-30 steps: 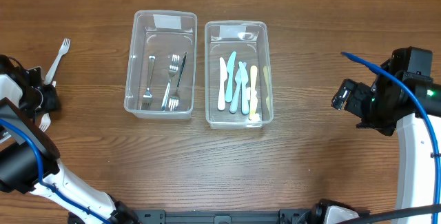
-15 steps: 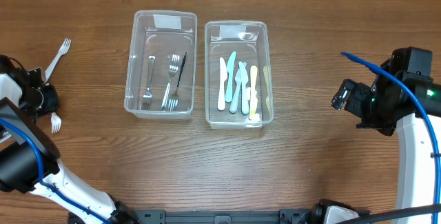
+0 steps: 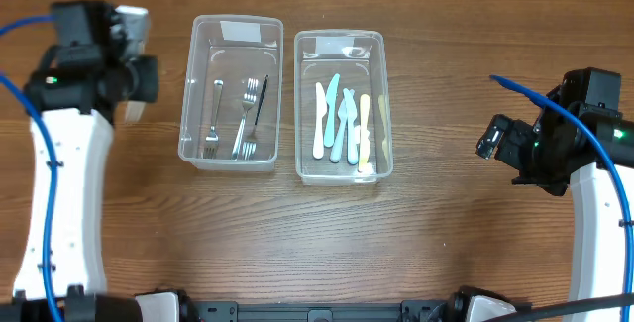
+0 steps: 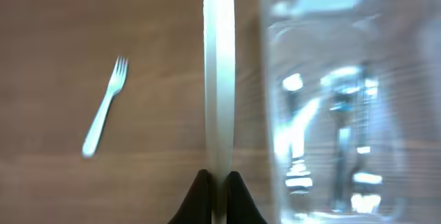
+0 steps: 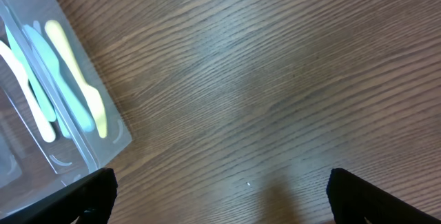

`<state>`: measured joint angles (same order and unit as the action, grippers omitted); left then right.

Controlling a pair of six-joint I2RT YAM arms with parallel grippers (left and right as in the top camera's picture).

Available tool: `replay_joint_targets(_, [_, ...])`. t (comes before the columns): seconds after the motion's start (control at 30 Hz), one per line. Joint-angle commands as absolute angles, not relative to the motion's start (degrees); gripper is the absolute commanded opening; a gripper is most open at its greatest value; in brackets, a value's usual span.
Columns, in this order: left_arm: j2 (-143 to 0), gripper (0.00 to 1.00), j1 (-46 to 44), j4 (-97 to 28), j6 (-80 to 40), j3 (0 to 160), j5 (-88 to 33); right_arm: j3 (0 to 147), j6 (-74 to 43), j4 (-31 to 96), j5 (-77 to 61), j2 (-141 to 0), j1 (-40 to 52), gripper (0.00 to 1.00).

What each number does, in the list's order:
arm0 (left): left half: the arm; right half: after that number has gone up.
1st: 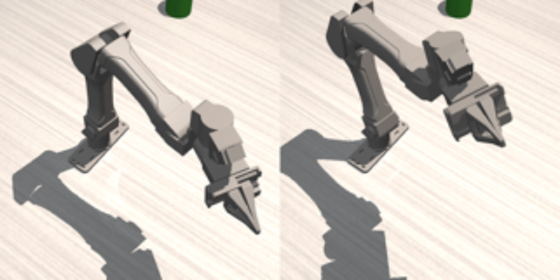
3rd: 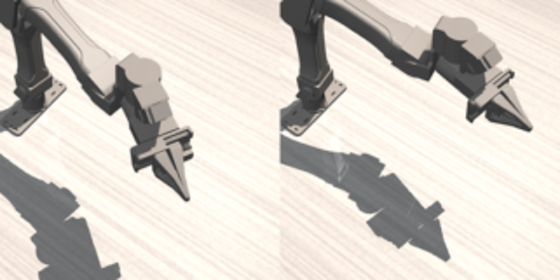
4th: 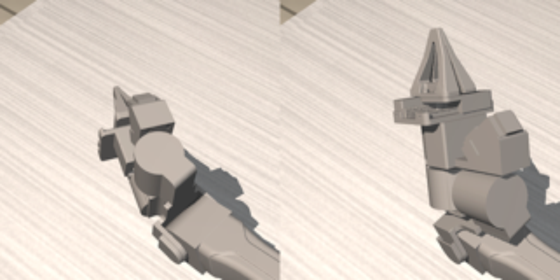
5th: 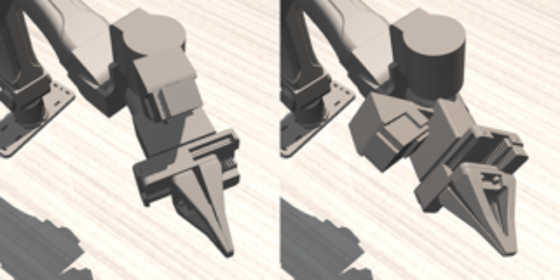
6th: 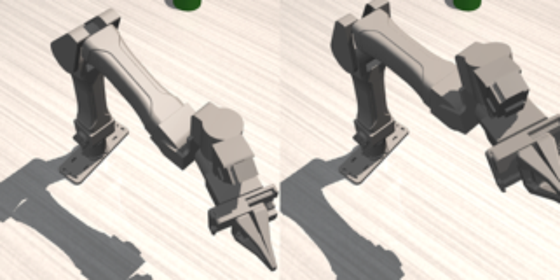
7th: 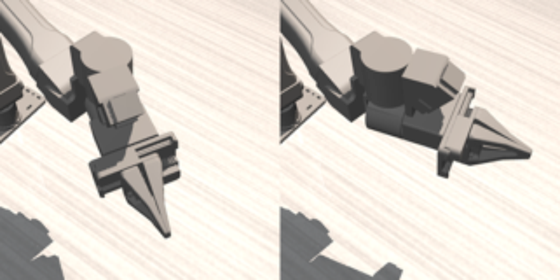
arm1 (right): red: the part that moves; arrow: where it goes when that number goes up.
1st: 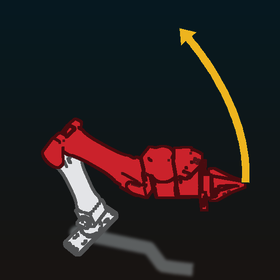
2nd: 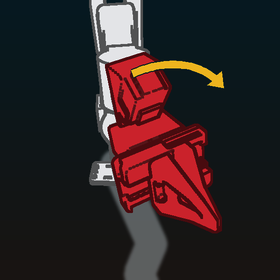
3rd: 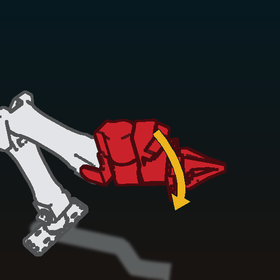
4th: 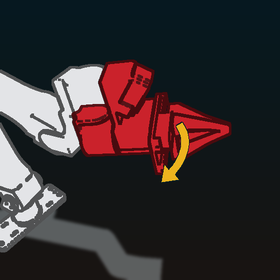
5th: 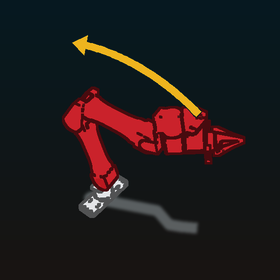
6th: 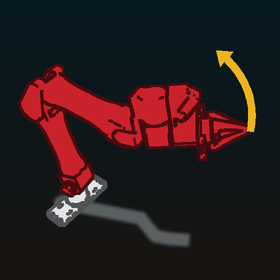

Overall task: Pack container
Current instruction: 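Place the white plastic fork into the left container and release, then grasp the last white plastic fork with the left gripper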

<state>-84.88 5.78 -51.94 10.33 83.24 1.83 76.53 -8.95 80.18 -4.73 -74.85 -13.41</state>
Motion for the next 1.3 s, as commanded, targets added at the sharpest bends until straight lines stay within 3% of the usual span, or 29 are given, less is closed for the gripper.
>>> replay_joint_targets(0.0, [-85.6,0.04,-2.5,-52.8,4.4,84.7,5.3,76.8,-8.8,80.1,-5.3,-74.0,-13.2,1.00])
replay_joint_targets(0.13, [-93.6,0.04,-7.6,-52.3,0.1,84.5,5.0,76.8,-8.8,80.3,-5.3,-74.0,-13.2,1.00])
replay_joint_targets(0.4, [-111.1,0.07,-8.0,-52.3,1.5,84.5,1.4,76.8,-8.8,80.7,-5.3,-74.0,-13.2,1.00])
replay_joint_targets(0.5, [-112.0,0.21,-8.3,-52.4,1.8,84.5,1.5,76.8,-8.8,80.7,-5.3,-74.0,-13.2,1.00])
replay_joint_targets(0.53, [-111.6,0.44,-8.5,-52.6,2.8,84.8,1.5,76.8,-8.7,80.7,-5.3,-74.0,-13.2,1.00])
replay_joint_targets(0.57, [-111.2,0.50,-8.7,-53.2,3.7,85.5,1.5,76.8,-8.7,80.6,-5.3,-74.0,-13.2,1.00])
replay_joint_targets(0.63, [-110.1,0.60,-9.0,-55.4,5.8,88.3,1.5,76.8,-8.7,80.7,-5.3,-74.0,-13.2,1.00])
replay_joint_targets(0.77, [-106.0,0.68,-8.3,-64.2,9.6,101.0,2.2,76.8,-8.7,80.6,-5.2,-74.0,-13.2,1.00])
replay_joint_targets(0.87, [-101.7,0.88,-2.8,-66.9,13.0,112.3,1.8,76.8,-8.7,80.6,-5.2,-74.0,-13.2,1.00])
replay_joint_targets(1.07, [-102.1,0.96,15.4,-66.0,18.1,119.1,1.7,76.8,-8.7,80.1,-5.0,-74.0,-13.2,1.00])
replay_joint_targets(1.27, [-112.8,0.98,24.2,-63.7,22.8,119.1,-1.9,76.8,-8.7,80.1,-5.0,-74.0,-13.2,1.00])
